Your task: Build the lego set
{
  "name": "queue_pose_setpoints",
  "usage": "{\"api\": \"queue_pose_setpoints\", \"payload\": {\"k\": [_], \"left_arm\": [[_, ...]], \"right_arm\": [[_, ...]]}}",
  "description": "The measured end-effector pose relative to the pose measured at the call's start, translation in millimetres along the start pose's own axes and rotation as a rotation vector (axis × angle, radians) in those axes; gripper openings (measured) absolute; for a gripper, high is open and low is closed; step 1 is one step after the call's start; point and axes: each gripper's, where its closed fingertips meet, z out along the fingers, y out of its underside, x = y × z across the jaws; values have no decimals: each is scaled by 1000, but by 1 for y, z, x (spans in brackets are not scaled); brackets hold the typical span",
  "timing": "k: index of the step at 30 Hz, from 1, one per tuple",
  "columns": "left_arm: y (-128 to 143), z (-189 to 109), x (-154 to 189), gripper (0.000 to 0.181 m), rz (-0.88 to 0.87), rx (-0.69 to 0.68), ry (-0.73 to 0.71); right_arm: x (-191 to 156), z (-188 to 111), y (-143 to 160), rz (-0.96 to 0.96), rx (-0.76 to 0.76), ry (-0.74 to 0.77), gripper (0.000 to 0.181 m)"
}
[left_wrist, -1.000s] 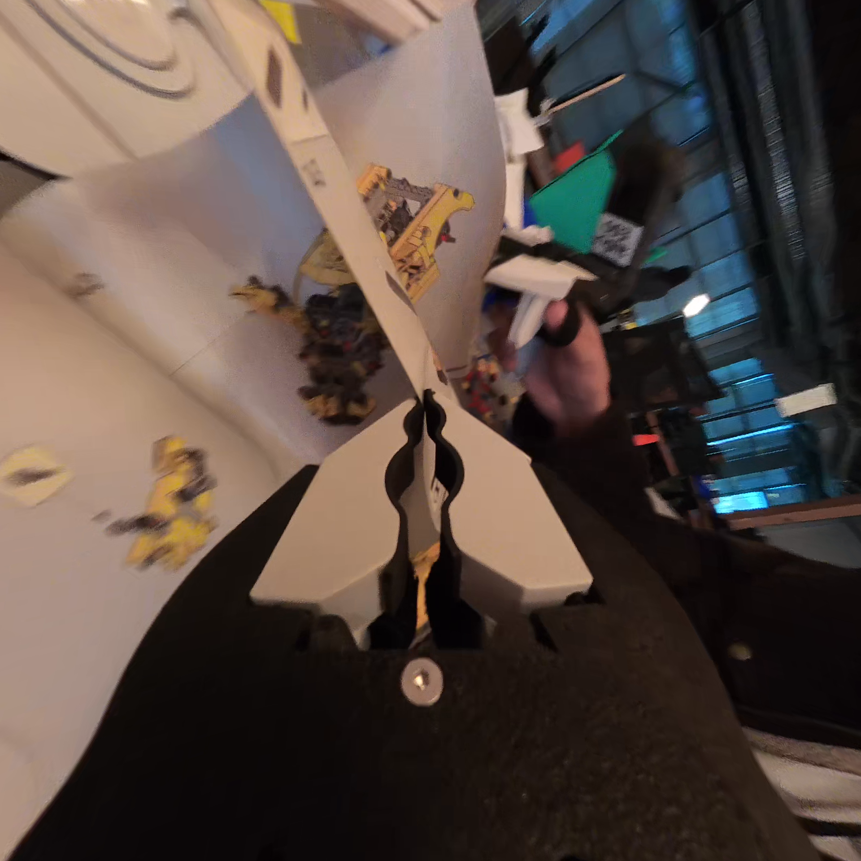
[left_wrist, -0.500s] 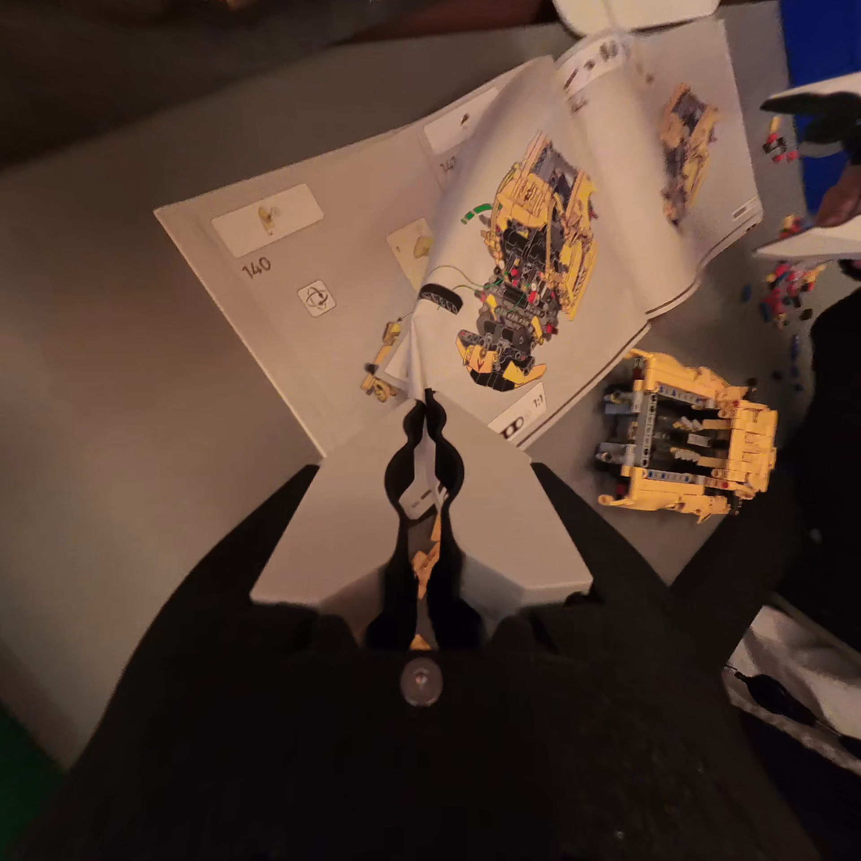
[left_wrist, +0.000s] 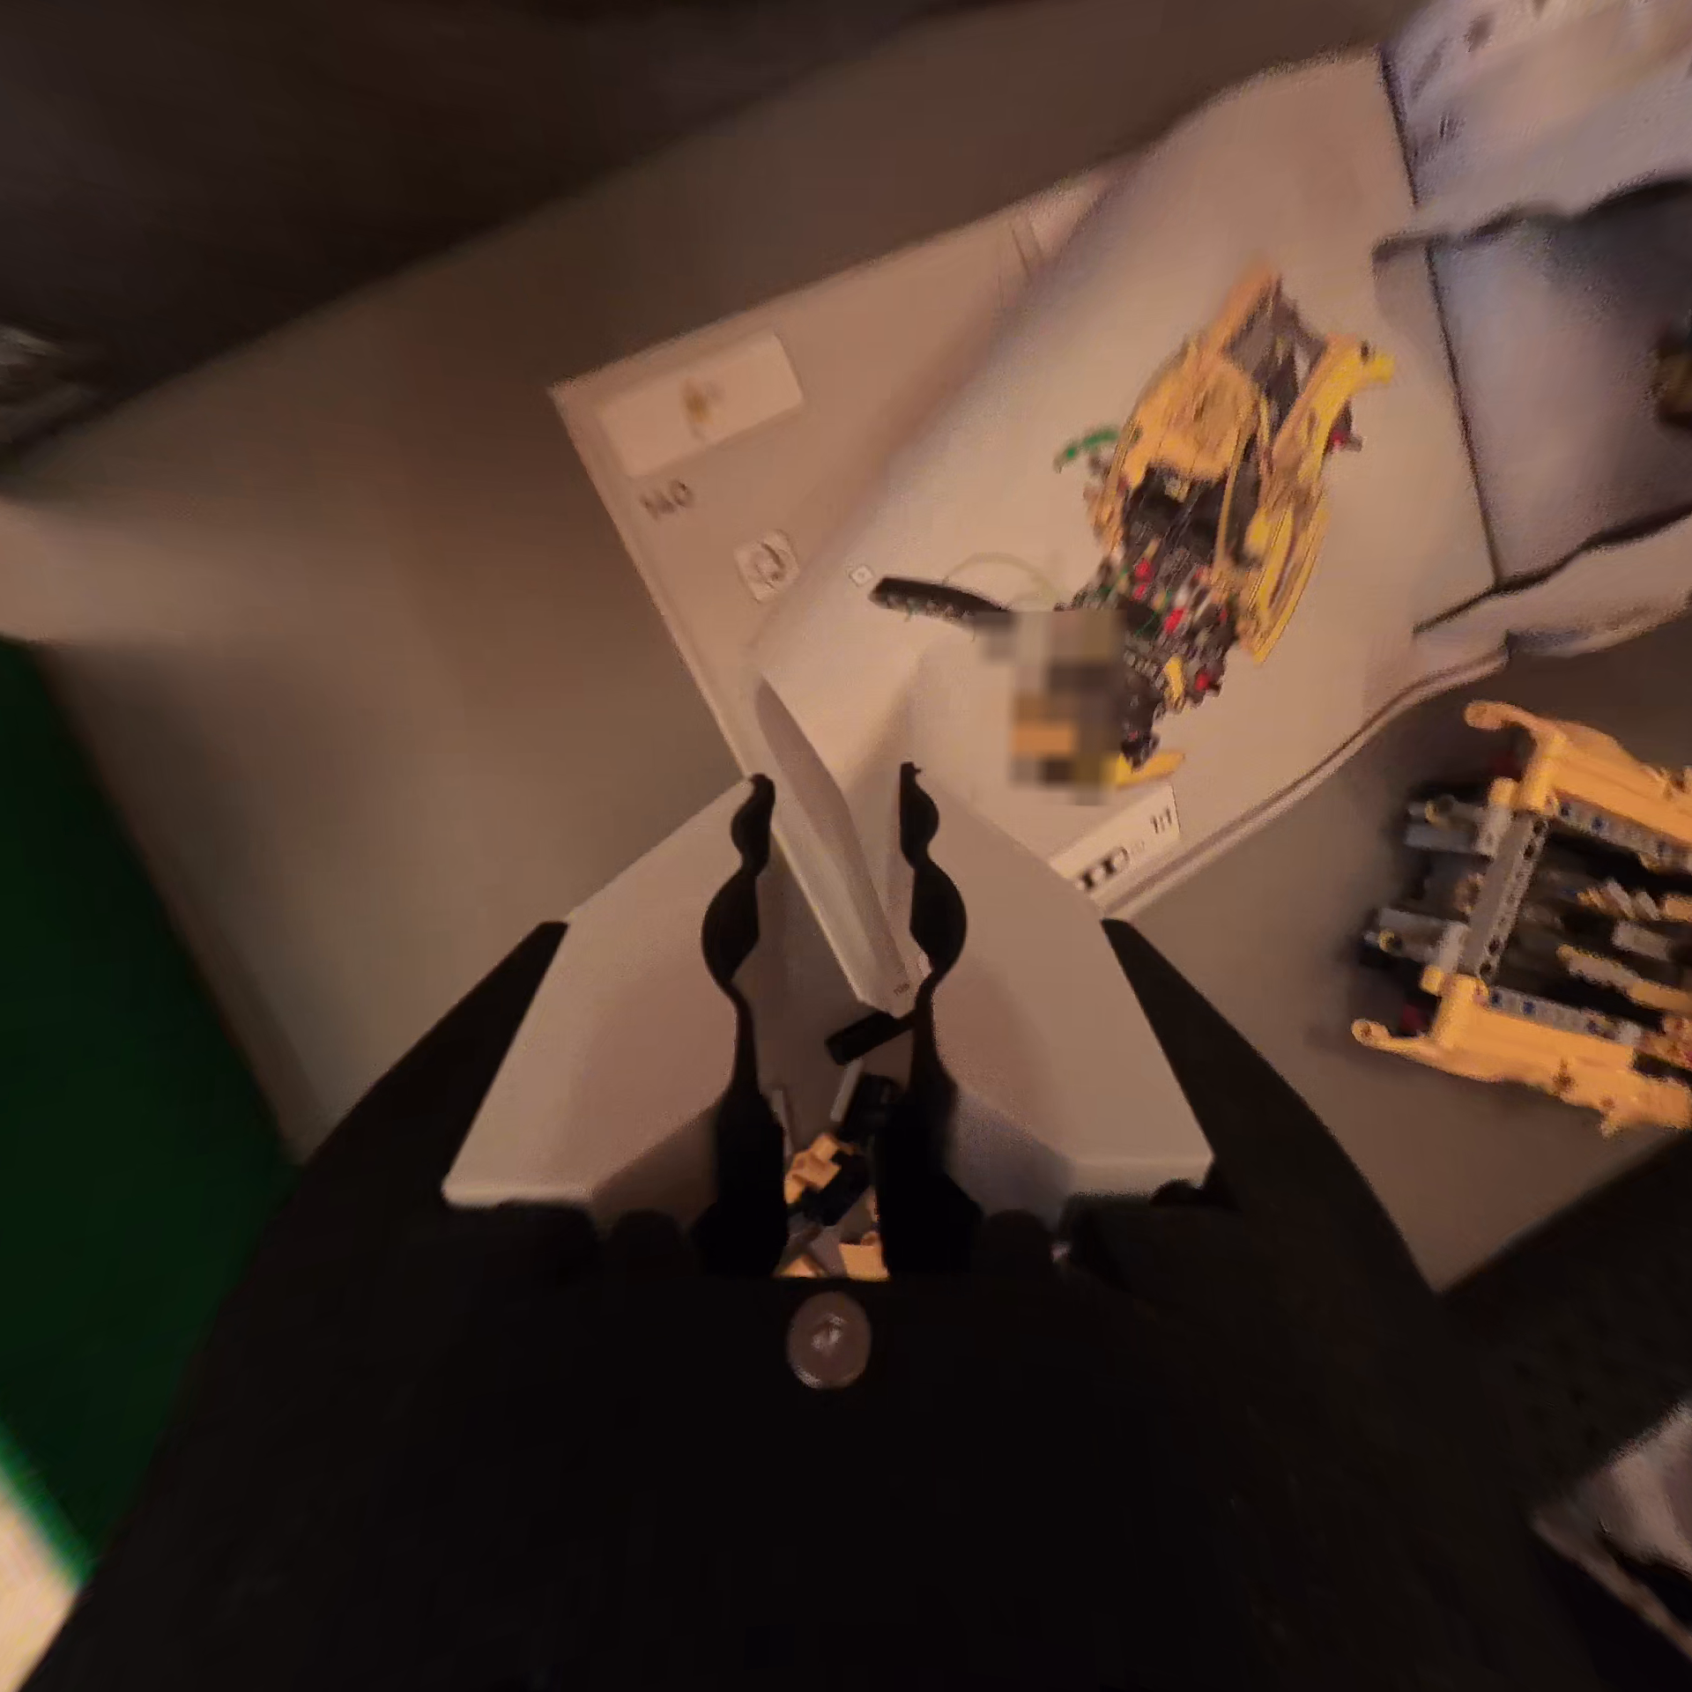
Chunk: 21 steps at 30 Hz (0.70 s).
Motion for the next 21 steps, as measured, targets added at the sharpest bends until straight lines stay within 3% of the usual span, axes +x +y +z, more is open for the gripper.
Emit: {"api": "queue_pose_setpoints", "payload": {"k": [4,6,9,11,14,18,21], "left_arm": [[-34,-39,-10,29,7,213,-103],[-47,-42,0,29,73,276,-99],[-35,2,45,18,197,159,118],[-22,39,54,18,198,38,171],[-16,61,49,18,146,-38,161],[-44,29,16,18,48,157,67],[-41,13,-13,28,-80,216,60]], "right_arm": [[0,5,-1,14,2,-19,115],[0,5,-1,16,19,-20,115],[0,4,0,14,3,-21,115],[0,4,0,9,-12,-23,115],[0,4,0,9,19,-21,115],[-1,3,0,18,109,-11,115],[-1,3,0,20,128,-8,115]]}}
